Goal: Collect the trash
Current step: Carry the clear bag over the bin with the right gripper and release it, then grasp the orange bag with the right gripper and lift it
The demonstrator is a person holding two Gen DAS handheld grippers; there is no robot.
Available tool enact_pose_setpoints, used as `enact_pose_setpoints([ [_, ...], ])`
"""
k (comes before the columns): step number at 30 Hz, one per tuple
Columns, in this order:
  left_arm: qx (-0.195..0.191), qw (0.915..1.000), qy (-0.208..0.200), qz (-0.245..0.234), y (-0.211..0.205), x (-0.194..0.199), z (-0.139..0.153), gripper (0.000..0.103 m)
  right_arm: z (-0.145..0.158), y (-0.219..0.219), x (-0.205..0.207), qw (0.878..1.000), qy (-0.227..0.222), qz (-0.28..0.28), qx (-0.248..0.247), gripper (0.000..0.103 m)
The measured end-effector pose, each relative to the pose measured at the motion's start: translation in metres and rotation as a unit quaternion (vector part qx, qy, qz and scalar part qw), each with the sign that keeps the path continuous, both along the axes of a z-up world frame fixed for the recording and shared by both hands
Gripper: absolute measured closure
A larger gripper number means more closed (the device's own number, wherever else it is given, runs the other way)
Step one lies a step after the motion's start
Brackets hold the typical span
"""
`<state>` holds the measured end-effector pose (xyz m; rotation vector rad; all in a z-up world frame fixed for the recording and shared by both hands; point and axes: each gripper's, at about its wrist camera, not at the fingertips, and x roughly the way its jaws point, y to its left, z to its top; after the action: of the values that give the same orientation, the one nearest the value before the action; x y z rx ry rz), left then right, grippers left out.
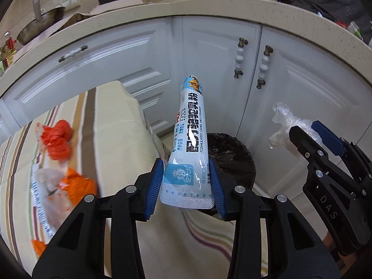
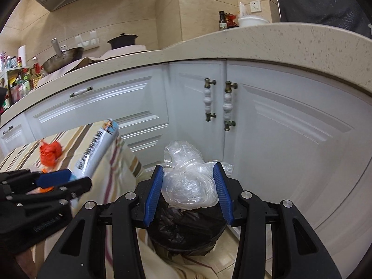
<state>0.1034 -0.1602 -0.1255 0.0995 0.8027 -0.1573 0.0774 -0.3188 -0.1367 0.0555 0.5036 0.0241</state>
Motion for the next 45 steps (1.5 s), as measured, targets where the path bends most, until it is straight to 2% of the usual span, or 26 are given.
enact_pose_setpoints([
  [10,0.025,0.999,0.029,0.021,-0.03,0.061,-0.035,0.064,-0.021,-0.018,0.045,1.0,0.023,0.005,0.013,0.058],
  [12,0.027,0.9983,0.044,0.029,-0.033,0.073,-0.043,0.062,-0.031,-0.022,0.056,0.999,0.034,0.002,0.02,0.05],
  [13,0.025,0.9979,0.05,0.032,-0.035,0.078,-0.048,0.058,-0.035,-0.024,0.061,0.999,0.037,0.0,0.023,0.04],
  [16,0.035,0.9972,0.056,0.037,-0.038,0.087,-0.056,0.051,-0.043,-0.03,0.068,0.998,0.044,-0.01,0.032,0.04],
  [19,0.027,0.9971,0.062,0.035,-0.034,0.087,-0.056,0.048,-0.044,-0.033,0.067,0.998,0.043,-0.019,0.032,0.04],
  [22,0.021,0.9976,0.058,0.033,-0.03,0.081,-0.05,0.043,-0.041,-0.034,0.06,0.998,0.043,-0.024,0.027,0.04],
  [30,0.004,0.999,0.034,0.029,-0.002,0.036,-0.019,0.043,-0.024,-0.018,0.029,0.999,0.038,-0.02,0.026,0.04],
  [34,-0.004,0.999,0.028,0.036,0.026,0.011,-0.006,0.043,-0.013,0.008,0.007,0.999,0.032,-0.002,0.01,0.04],
  [39,0.007,0.9985,0.009,0.054,0.071,-0.022,0.009,0.043,-0.004,0.045,-0.016,0.999,0.03,0.03,0.013,0.04],
  [45,0.019,0.9934,-0.006,0.113,0.143,-0.061,0.02,0.043,0.003,0.097,-0.037,0.996,0.029,0.08,0.015,0.04],
])
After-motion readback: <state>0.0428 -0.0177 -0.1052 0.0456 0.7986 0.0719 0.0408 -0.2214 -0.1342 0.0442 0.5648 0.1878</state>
